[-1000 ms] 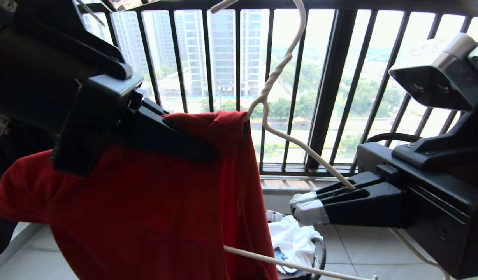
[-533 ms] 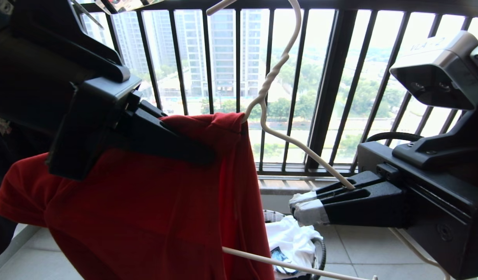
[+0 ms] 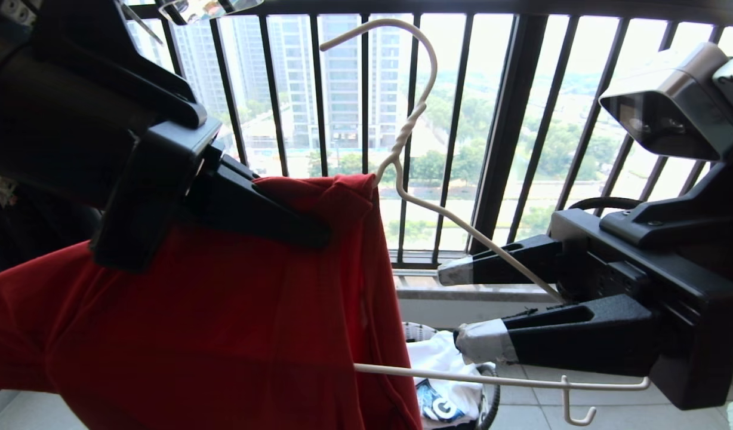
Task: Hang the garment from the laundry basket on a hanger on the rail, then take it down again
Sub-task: Hang the clothes on the clothes rack
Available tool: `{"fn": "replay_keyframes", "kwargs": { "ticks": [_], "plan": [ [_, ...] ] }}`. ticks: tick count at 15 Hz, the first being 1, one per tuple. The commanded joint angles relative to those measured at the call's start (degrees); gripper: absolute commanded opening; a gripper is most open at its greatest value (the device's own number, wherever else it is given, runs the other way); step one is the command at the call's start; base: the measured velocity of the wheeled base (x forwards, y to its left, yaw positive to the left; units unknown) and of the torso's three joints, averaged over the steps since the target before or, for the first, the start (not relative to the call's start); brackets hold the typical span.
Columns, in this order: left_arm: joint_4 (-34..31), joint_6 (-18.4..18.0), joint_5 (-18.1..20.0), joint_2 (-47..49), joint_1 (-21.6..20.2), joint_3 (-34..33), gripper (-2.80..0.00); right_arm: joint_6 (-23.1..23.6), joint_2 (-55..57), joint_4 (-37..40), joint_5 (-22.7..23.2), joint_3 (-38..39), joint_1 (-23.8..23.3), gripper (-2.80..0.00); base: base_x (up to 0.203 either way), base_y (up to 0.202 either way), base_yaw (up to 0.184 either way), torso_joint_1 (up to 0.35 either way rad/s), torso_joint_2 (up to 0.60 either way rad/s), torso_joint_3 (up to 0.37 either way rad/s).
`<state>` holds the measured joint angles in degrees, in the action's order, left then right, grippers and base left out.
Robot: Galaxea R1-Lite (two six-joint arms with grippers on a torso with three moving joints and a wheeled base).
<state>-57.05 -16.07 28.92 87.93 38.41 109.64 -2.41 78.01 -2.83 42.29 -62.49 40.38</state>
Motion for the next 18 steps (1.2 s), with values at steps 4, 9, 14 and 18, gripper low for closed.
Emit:
{"fn": "replay_keyframes", "kwargs": {
  "ticks": [4,9,14,18],
  "plan": [
    [0.3,0.0,-2.4,0.2,0.1,0.3,-2.80,-0.2,-1.5,0.3,-2.9,0.5,-6.2,0.00,0.000,0.000,0.000,0.000,0.00,0.000],
    [2.2,0.7,-6.0,-0.4,0.0,0.0,-2.80,-3.0,-5.3,0.6,-2.9,1.5,-13.5,0.00,0.000,0.000,0.000,0.000,0.00,0.000],
    [5.2,3.7,-6.6,-1.6,-3.3,-1.1,-2.80,-9.9,-11.9,0.7,-4.4,10.8,-13.9,-2.74,0.000,0.000,0.000,0.000,0.00,0.000],
    [18.0,8.5,-6.6,-4.5,-3.8,-12.5,-2.80,-15.5,-9.9,0.5,-7.0,16.9,-13.8,-2.80,0.000,0.000,0.000,0.000,0.00,0.000]
  ]
}}
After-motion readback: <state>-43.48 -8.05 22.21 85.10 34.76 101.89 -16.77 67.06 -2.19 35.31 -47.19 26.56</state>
